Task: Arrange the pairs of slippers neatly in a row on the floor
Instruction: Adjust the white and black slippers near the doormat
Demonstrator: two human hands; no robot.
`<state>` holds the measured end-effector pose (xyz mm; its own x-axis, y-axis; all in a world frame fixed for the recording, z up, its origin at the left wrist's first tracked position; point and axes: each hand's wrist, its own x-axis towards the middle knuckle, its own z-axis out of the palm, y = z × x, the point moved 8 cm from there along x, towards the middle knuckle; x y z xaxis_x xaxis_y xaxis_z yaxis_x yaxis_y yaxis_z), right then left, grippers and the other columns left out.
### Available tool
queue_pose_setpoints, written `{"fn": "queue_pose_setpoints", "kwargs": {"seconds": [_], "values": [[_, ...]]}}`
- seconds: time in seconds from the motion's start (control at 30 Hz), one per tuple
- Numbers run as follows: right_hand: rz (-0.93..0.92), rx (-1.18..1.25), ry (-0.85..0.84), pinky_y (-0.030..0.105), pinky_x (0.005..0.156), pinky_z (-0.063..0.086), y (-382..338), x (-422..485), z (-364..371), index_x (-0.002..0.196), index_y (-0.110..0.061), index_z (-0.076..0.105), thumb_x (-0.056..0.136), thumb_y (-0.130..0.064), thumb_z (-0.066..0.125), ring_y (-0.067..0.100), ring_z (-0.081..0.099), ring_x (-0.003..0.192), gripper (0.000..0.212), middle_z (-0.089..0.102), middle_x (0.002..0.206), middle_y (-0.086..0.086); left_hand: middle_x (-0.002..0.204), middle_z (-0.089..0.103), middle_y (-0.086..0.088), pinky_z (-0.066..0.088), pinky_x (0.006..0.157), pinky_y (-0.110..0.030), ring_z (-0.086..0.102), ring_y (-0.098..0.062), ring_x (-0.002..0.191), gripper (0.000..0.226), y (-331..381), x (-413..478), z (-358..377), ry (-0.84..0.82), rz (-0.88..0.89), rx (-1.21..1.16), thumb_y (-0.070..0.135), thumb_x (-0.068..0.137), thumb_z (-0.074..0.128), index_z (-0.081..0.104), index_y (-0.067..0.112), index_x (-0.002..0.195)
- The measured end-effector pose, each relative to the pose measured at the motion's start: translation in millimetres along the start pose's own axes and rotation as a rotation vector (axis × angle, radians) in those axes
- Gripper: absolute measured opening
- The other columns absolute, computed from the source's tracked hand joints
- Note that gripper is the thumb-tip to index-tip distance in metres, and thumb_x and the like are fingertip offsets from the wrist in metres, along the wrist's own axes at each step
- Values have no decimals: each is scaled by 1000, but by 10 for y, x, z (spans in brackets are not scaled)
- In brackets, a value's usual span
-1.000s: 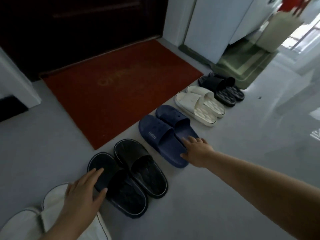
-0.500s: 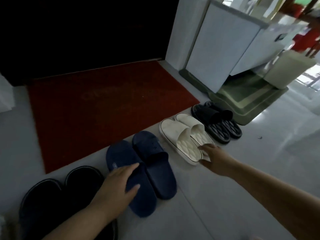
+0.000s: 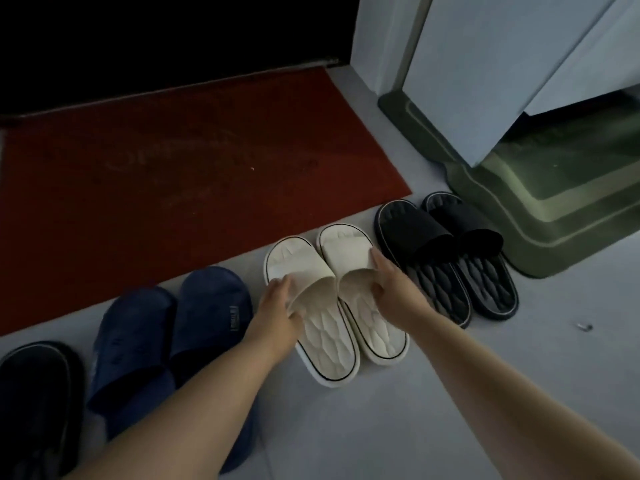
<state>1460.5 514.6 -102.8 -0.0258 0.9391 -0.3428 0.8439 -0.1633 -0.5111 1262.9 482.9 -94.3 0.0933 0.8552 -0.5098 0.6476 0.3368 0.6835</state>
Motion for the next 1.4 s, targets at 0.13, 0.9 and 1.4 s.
{"fn": "queue_pose_setpoints", "kwargs": {"seconds": [0.13,0.9,1.4], "values": [[-57,28,-18,33,112,29,0,-1,5,147,-17,13,92,-15,40,23,31,138,61,28,153,7,157,11,0,27,113,-34,20,-19,143,67,-89,-49,38,55,-21,-11,15,91,50,14,25,146],[-48,62,-46,36,111,30,-21,-71,37,147,-18,10,92,-14,44,26,32,137,65,25,154,3,151,28,1,42,95,-46,41,-35,126,64,-97,-73,115,294,-152,-73,15,83,55,27,29,140],[-36,89,-8,36,114,25,17,-59,74,147,-19,10,89,-12,49,24,25,140,70,22,154,4,151,24,-3,41,96,-39,38,-30,129,73,-123,-67,99,218,-88,-38,12,81,61,22,27,142]]}}
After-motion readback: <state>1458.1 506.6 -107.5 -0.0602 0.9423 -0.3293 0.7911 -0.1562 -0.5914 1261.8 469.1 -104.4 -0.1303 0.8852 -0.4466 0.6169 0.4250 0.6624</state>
